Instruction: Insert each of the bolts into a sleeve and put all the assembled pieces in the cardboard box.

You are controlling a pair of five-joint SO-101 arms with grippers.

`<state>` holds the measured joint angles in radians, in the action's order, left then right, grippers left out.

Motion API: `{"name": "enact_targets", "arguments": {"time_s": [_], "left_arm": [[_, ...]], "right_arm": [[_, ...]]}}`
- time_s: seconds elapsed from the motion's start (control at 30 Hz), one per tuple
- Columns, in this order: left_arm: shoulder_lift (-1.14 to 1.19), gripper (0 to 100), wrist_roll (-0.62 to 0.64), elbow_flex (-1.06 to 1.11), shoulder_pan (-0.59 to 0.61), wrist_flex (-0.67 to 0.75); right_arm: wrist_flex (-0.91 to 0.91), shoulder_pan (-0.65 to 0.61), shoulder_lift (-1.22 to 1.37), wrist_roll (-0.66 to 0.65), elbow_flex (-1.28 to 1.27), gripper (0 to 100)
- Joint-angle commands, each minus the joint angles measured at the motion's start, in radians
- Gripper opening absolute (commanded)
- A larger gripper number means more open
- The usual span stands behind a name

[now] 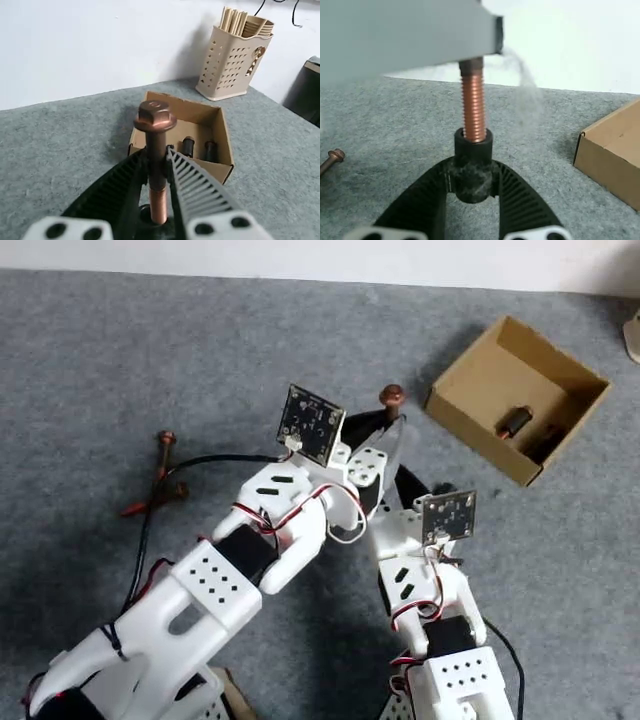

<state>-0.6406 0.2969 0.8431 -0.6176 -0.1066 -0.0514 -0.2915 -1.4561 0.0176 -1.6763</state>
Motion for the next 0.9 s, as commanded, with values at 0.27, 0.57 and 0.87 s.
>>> {"name": "enact_targets", "arguments": {"time_s": [0.27,0.57,0.87], "left_arm": [[-0.031,1,-0.091,0.038,-0.007,0.025],[0.085,1,-0.091,0.054,-0.010,0.025],[0.099,12,-0.091,0.120,0.018,0.020]], "right_arm": [[0.005,0.008,-0.022,-0.011,-0.143,0.5],[0.004,0.010,-0.022,-0.009,-0.143,0.5],[0.005,0.008,-0.022,-0.009,-0.143,0.5]]}}
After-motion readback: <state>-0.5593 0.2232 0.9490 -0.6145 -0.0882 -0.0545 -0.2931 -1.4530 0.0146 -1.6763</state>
